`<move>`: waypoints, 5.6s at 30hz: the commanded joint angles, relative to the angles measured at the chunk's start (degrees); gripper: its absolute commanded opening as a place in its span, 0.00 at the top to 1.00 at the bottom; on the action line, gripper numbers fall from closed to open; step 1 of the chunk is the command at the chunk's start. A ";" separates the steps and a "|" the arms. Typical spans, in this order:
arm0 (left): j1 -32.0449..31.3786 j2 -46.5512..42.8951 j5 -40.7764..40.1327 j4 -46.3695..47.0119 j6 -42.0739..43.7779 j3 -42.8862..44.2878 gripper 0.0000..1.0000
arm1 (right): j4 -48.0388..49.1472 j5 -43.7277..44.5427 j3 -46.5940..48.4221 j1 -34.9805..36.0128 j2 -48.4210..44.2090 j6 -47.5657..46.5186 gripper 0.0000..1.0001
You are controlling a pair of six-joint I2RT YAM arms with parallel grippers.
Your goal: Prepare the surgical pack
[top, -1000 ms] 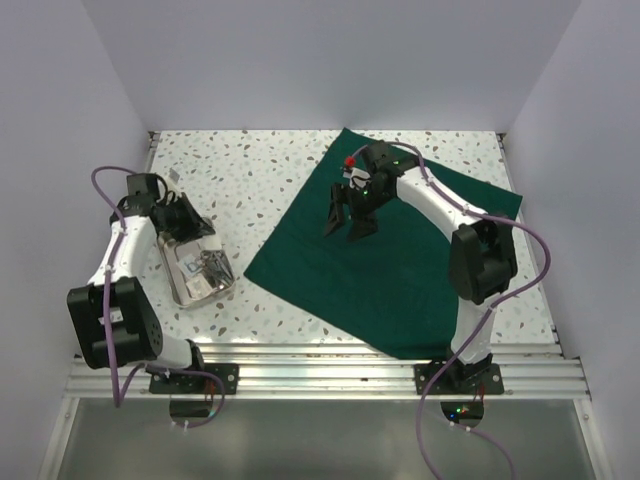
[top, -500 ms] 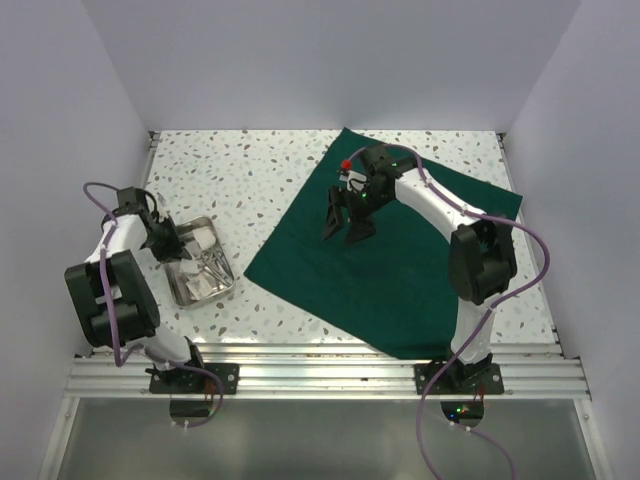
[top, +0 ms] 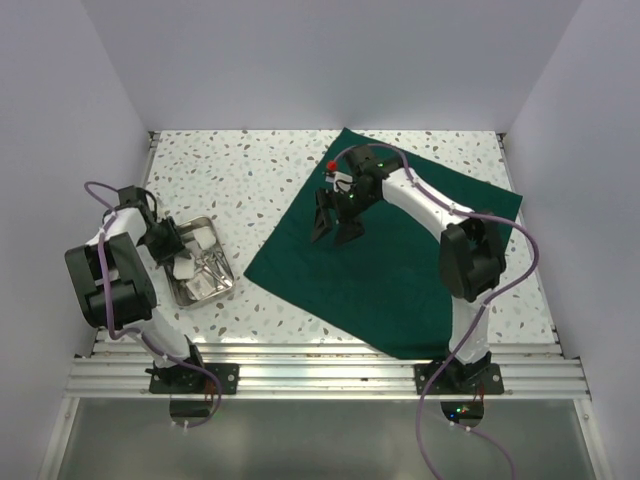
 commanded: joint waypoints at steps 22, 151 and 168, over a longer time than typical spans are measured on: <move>0.52 -23.25 -27.15 -2.64 -16.71 -8.78 0.07 | 5.73 27.78 37.95 23.54 25.39 5.41 0.15; -56.43 29.39 14.07 10.29 -27.43 39.55 1.00 | 13.55 37.72 -31.03 -12.65 -21.98 -5.93 1.00; -56.96 29.75 17.32 13.10 -27.17 33.49 0.92 | 11.45 35.70 -28.22 -17.06 -12.66 -6.47 0.99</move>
